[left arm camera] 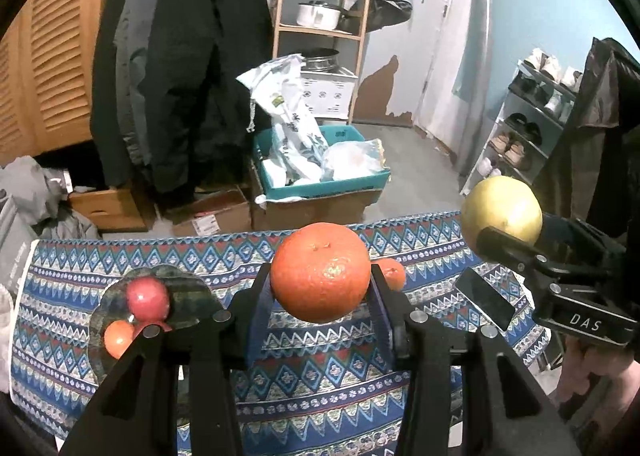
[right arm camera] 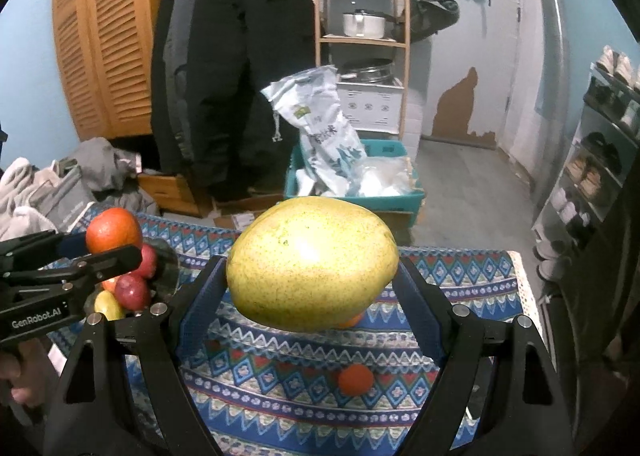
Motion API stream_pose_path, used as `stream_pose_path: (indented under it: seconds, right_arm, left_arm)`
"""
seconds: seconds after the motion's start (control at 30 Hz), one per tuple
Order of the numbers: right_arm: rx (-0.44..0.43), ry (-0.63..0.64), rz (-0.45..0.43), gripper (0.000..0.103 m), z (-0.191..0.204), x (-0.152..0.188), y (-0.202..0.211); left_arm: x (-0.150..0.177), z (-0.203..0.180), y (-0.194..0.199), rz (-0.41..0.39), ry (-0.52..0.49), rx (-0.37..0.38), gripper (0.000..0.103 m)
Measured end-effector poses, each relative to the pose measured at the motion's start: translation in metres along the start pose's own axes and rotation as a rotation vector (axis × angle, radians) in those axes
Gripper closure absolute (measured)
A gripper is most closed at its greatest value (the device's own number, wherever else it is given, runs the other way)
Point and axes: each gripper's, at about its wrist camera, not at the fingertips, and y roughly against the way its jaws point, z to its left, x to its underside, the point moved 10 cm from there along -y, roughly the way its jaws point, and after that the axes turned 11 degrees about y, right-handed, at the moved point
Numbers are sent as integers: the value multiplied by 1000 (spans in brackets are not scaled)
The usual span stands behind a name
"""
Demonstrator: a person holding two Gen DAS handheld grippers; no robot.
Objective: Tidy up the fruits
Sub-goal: 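Lift and carry the mango and orange in both tools over the glass plate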
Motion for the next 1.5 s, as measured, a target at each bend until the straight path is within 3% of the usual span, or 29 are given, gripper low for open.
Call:
stream_pose_path:
  seconds: [0.7,1.5]
  right_arm:
    - [-124,66,25,19,83,-29,-39]
    - [-249,147,101,19,179,-38,-95]
  left_arm:
    - [7,88,16,-8,117,-84,57]
    - [36,182,0,57,236,-195,57]
